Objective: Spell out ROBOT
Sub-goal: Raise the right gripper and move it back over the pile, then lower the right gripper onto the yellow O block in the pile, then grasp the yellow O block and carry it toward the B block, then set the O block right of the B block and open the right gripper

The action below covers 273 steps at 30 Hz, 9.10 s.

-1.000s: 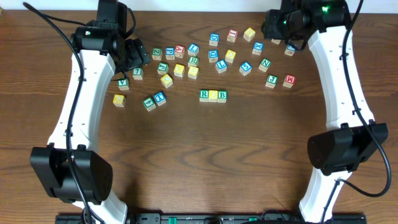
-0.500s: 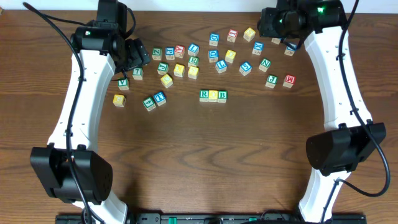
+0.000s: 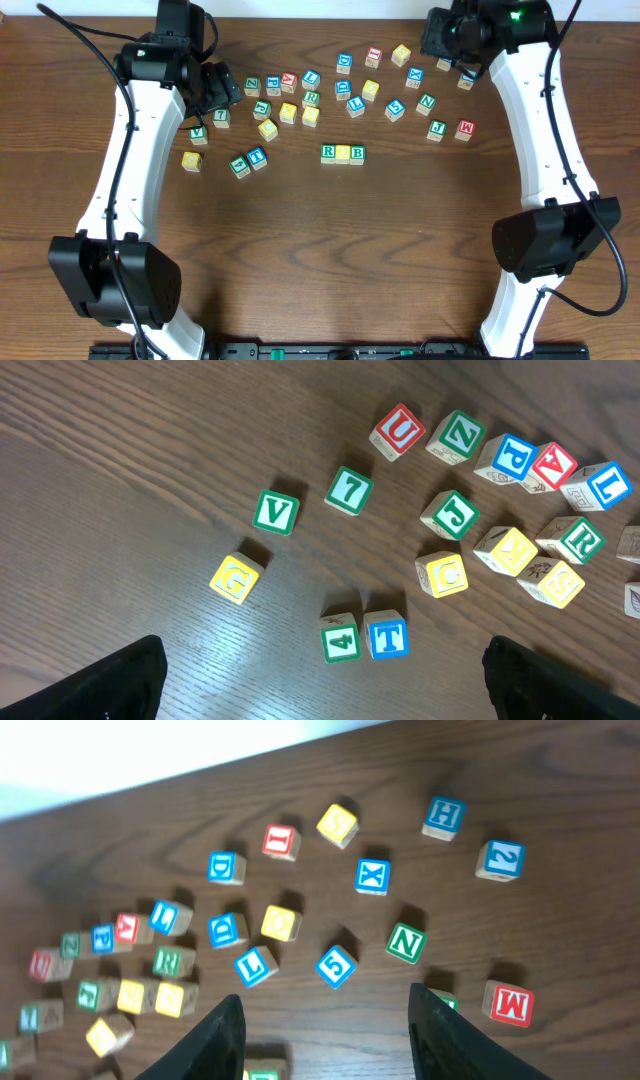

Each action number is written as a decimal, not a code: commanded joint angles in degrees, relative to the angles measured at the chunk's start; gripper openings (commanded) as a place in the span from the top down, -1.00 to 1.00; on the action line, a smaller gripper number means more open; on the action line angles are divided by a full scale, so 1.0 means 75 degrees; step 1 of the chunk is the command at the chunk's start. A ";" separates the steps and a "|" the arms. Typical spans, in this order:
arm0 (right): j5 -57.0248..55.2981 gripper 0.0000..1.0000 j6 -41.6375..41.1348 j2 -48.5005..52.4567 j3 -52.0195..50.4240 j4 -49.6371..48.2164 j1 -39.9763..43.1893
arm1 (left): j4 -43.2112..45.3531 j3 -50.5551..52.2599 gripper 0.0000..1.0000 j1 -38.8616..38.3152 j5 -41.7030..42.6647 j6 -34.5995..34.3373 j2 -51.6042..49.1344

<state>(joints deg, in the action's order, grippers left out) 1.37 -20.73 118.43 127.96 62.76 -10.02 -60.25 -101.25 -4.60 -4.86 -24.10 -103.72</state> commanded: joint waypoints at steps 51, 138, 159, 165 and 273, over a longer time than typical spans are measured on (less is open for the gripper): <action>0.0000 -0.12 -0.1064 0.2938 -0.0050 -0.2122 -0.1049 | -0.0047 -0.0009 -0.99 0.0020 -0.0099 0.0067 0.0140; -0.0350 0.07 0.0927 0.3153 -0.0050 -0.1734 -0.1049 | -0.0047 -0.0009 -0.99 0.0020 -0.0099 0.0067 0.0140; -0.0562 0.17 0.0335 0.3453 -0.0087 -0.1947 -0.1093 | -0.0047 -0.0009 -0.99 0.0020 -0.0099 0.0067 0.0140; -0.0533 0.17 0.0309 0.3599 -0.0087 -0.1950 -0.1122 | -0.0047 -0.0009 -0.99 0.0020 -0.0099 0.0067 0.0140; 0.0149 0.51 -0.0093 0.1055 -0.3987 -0.0985 -0.1757 | -0.0047 -0.0009 -0.99 0.0020 -0.0099 0.0067 0.0140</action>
<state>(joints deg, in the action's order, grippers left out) 2.59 -20.53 126.17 98.24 55.64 -22.74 -60.25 -101.25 -4.60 -4.86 -23.97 -103.72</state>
